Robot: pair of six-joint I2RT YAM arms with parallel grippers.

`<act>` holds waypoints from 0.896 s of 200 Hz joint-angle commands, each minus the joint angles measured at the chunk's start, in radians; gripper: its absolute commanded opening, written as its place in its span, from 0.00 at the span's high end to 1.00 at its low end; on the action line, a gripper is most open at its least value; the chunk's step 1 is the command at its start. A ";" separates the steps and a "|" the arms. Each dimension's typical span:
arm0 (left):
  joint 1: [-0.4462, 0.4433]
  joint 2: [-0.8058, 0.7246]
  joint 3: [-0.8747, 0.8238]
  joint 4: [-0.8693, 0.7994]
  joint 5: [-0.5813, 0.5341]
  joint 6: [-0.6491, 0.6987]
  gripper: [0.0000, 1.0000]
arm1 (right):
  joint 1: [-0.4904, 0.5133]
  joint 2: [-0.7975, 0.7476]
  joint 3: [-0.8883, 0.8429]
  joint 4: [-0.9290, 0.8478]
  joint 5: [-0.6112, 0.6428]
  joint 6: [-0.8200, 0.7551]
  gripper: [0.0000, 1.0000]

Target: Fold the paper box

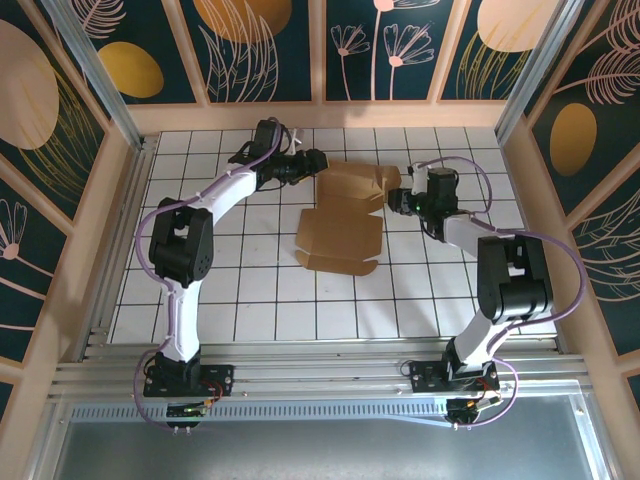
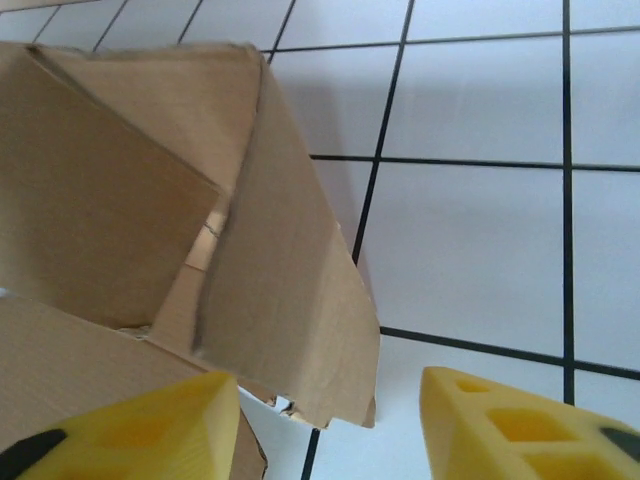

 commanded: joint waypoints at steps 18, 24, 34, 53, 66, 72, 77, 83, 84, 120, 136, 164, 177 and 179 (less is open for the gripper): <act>-0.033 -0.309 -0.174 -0.022 -0.254 0.122 0.36 | 0.023 0.035 0.058 0.042 0.031 -0.015 0.61; -0.051 -0.343 -0.216 -0.009 -0.288 0.132 0.37 | 0.025 0.037 0.064 0.037 0.043 -0.008 0.64; -0.090 -0.391 -0.288 0.021 -0.333 0.144 0.40 | 0.031 0.040 0.067 0.035 0.068 0.004 0.69; -0.174 -0.465 -0.429 0.138 -0.356 0.126 0.47 | 0.042 0.034 0.066 0.032 0.099 0.008 0.77; -0.228 -0.470 -0.509 0.247 -0.339 0.089 0.55 | 0.051 0.031 0.065 0.023 0.122 0.003 0.80; -0.251 -0.460 -0.529 0.291 -0.330 0.069 0.58 | 0.055 0.028 0.068 0.020 0.133 -0.001 0.81; -0.271 -0.444 -0.536 0.321 -0.324 0.058 0.61 | 0.060 0.027 0.069 0.015 0.145 -0.003 0.81; -0.296 -0.425 -0.539 0.353 -0.323 0.052 0.64 | 0.066 0.026 0.072 0.007 0.159 -0.007 0.83; -0.301 -0.420 -0.539 0.358 -0.324 0.052 0.65 | 0.066 0.026 0.071 0.005 0.162 -0.007 0.83; -0.427 -0.235 -0.500 0.473 -0.407 0.100 0.78 | 0.093 0.025 0.106 -0.058 0.218 -0.003 0.89; -0.429 -0.160 -0.489 0.513 -0.427 0.084 0.81 | 0.101 0.021 0.118 -0.081 0.228 0.007 0.90; -0.430 -0.072 -0.451 0.501 -0.424 0.102 0.85 | 0.110 0.012 0.130 -0.101 0.235 0.020 0.90; -0.430 -0.037 -0.443 0.492 -0.394 0.101 0.85 | 0.111 0.016 0.138 -0.113 0.237 0.024 0.90; -0.430 -0.030 -0.441 0.490 -0.389 0.101 0.85 | 0.112 0.015 0.140 -0.116 0.238 0.026 0.90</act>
